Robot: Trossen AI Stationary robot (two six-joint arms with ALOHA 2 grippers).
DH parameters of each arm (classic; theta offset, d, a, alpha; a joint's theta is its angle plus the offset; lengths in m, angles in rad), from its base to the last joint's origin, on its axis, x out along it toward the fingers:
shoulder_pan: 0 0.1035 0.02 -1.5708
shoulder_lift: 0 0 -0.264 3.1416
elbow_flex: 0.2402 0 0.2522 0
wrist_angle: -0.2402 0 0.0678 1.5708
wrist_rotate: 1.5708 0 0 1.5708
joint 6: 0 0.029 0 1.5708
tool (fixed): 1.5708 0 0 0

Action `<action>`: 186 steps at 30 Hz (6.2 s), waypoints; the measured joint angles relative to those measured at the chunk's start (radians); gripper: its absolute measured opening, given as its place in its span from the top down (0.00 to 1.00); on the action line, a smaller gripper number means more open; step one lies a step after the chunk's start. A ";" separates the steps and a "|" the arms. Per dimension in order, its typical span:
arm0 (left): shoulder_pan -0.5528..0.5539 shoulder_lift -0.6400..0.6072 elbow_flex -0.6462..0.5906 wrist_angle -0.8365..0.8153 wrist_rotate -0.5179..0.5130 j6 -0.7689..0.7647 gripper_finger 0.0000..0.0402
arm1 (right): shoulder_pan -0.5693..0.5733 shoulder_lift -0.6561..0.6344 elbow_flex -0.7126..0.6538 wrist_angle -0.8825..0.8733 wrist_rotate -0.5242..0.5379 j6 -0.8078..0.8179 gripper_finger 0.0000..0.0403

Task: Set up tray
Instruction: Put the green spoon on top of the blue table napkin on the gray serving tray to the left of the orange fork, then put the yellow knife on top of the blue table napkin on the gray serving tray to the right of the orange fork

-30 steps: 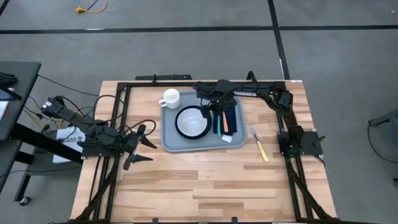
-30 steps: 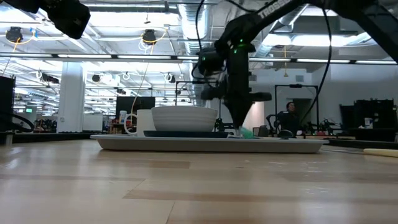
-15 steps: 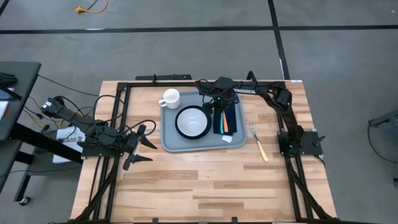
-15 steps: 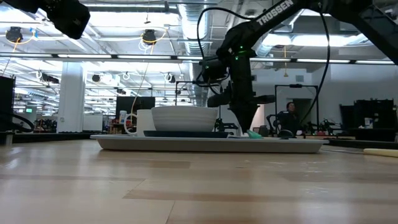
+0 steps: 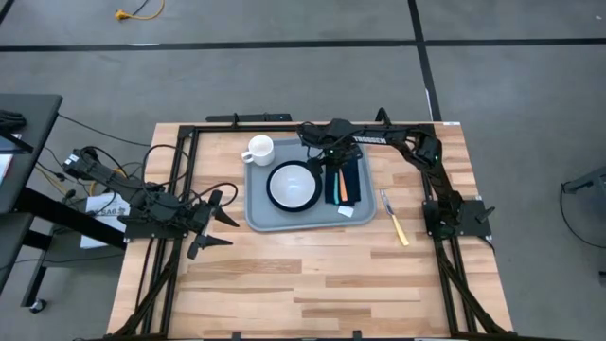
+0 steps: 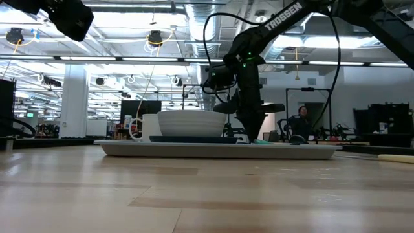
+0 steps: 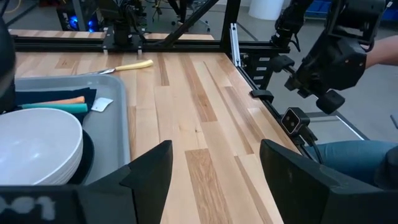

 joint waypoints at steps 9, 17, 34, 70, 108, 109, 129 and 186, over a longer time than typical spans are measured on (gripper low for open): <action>0.000 0.000 0.000 0.000 0.000 0.000 0.43 | 0.002 0.000 0.000 0.003 -0.015 0.000 1.00; 0.000 0.000 0.000 0.000 0.000 -0.001 0.43 | 0.003 0.000 0.000 0.008 -0.016 0.001 1.00; 0.000 0.000 0.000 -0.010 0.001 -0.028 0.43 | 0.003 0.000 0.000 0.012 -0.045 0.002 0.75; 0.000 0.000 0.000 -0.012 0.001 -0.039 0.43 | 0.059 -0.102 0.189 -0.449 0.165 -0.055 0.71; 0.001 0.000 0.000 0.027 -0.054 -0.096 0.43 | 0.401 -0.823 -1.001 0.163 -0.134 -0.014 0.71; 0.000 0.000 0.000 0.027 -0.055 -0.098 0.43 | 0.398 -0.822 -1.001 0.167 -0.132 -0.014 0.71; 0.000 0.000 0.000 0.018 -0.056 -0.098 0.43 | 0.365 -0.596 -0.992 0.174 -0.132 -0.074 0.71; 0.000 0.000 0.000 0.007 -0.018 -0.085 0.43 | 0.066 -0.674 -0.558 0.114 0.035 0.328 0.99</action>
